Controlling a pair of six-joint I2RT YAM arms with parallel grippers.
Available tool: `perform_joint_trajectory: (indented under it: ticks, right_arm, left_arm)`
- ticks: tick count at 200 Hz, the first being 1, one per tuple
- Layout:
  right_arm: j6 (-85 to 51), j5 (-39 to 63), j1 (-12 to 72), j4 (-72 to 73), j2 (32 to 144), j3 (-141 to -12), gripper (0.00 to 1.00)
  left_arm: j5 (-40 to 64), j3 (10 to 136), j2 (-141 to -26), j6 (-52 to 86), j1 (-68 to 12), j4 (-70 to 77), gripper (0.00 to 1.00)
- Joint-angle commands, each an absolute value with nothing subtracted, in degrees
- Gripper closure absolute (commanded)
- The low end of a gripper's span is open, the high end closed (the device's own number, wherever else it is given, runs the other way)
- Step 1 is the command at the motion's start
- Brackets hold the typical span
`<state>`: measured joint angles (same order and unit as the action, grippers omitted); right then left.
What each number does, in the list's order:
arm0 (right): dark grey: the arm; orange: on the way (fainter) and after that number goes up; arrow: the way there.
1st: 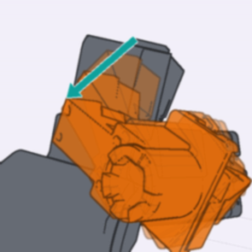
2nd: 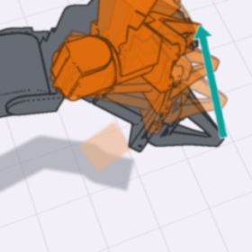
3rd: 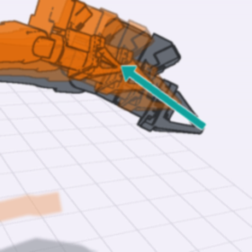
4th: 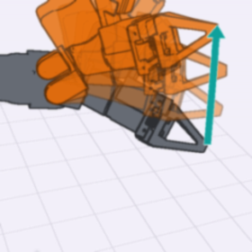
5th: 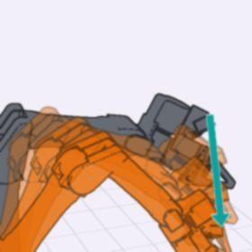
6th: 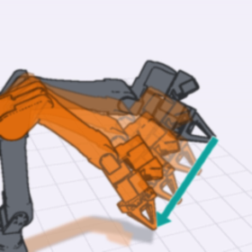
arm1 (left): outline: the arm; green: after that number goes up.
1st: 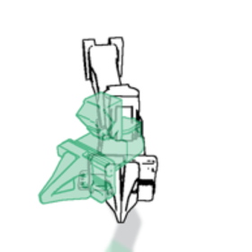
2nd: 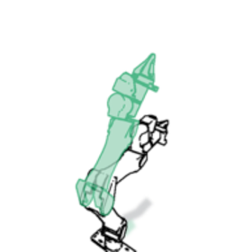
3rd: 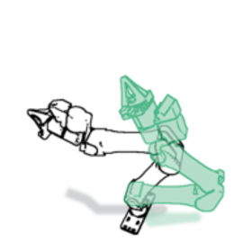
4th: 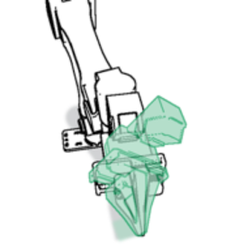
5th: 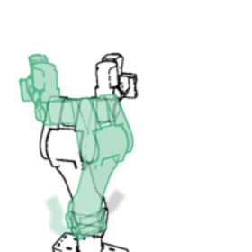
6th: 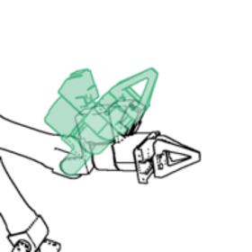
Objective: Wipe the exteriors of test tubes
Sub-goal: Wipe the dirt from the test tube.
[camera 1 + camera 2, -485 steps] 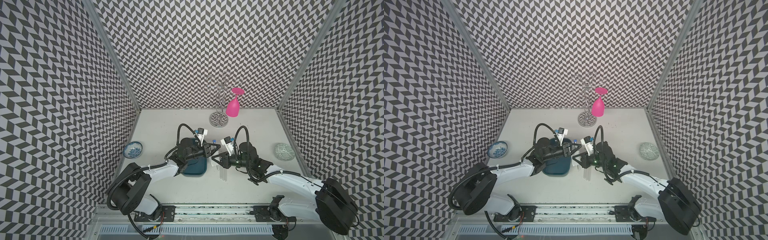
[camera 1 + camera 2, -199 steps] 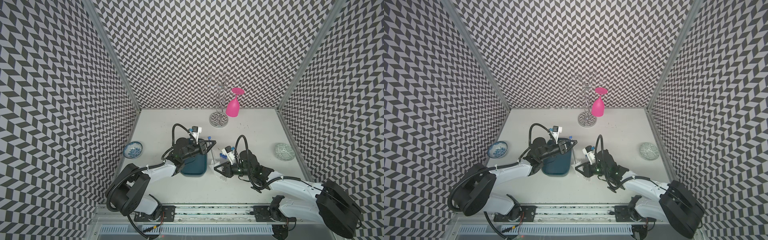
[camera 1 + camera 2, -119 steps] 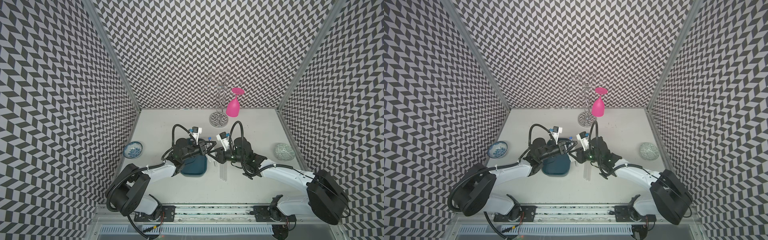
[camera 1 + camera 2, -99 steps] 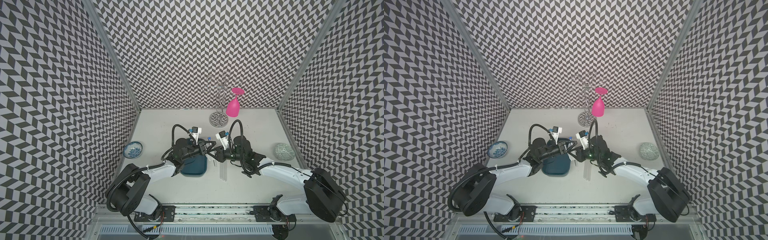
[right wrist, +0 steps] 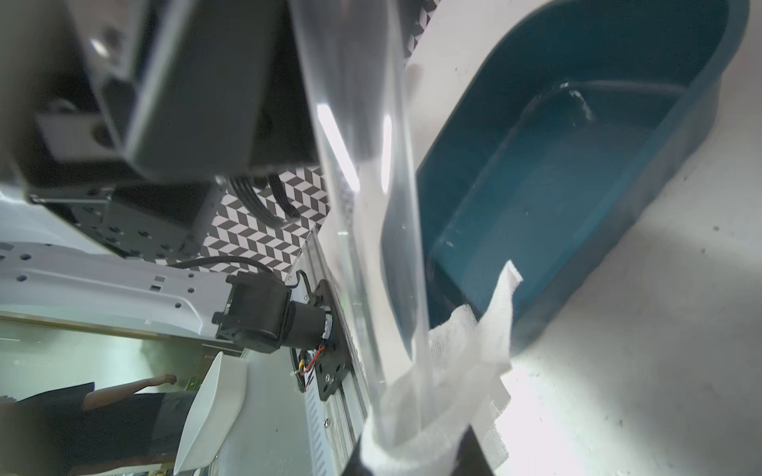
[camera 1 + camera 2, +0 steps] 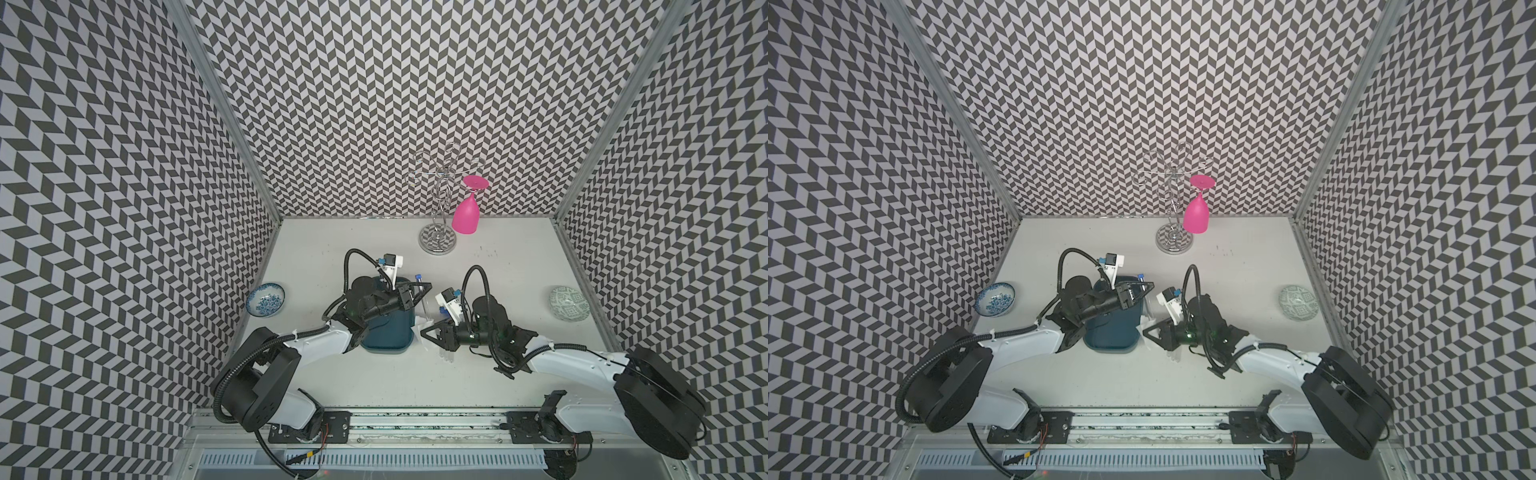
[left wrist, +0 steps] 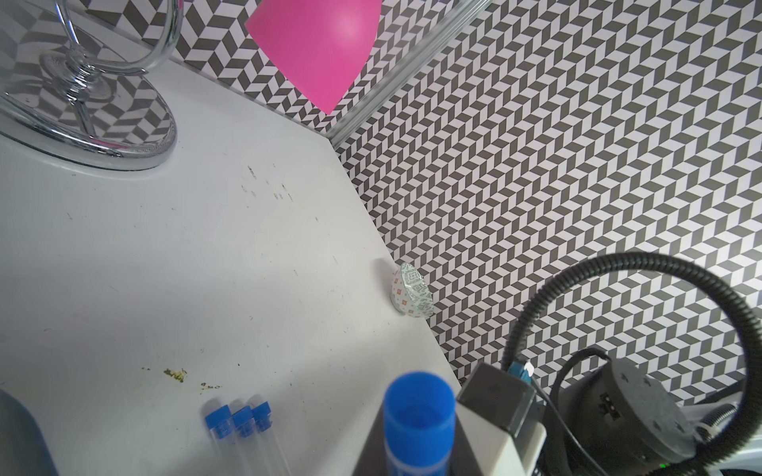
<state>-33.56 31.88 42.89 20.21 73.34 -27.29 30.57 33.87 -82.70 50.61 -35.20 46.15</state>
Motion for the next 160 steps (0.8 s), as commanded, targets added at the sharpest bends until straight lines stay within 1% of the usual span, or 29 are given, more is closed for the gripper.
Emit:
perform_joint_trajectory:
  ticks: [1,44,89,113,160]
  right_arm:
    - [-34.70,30.17,42.54,23.67,72.22,-28.26,0.81]
    - [-28.51,29.36,41.21,17.66,76.71,-39.51,0.81]
    - [-27.18,32.74,37.98,18.70,81.69,-45.41,0.81]
    - [-28.18,33.82,38.34,19.88,81.89,-43.86,0.81]
    - [-34.05,32.47,41.32,23.63,75.50,-32.29,0.81]
  left_arm:
    - [31.64,33.84,-81.35,51.06,-35.31,47.20,0.86]
    - [31.73,33.42,-80.82,51.11,-35.33,46.85,0.86]
    - [31.72,33.41,-80.64,51.14,-35.33,46.85,0.86]
    - [31.73,33.46,-80.54,51.06,-35.25,46.85,0.86]
    - [31.55,33.31,-80.60,50.91,-35.26,46.91,0.86]
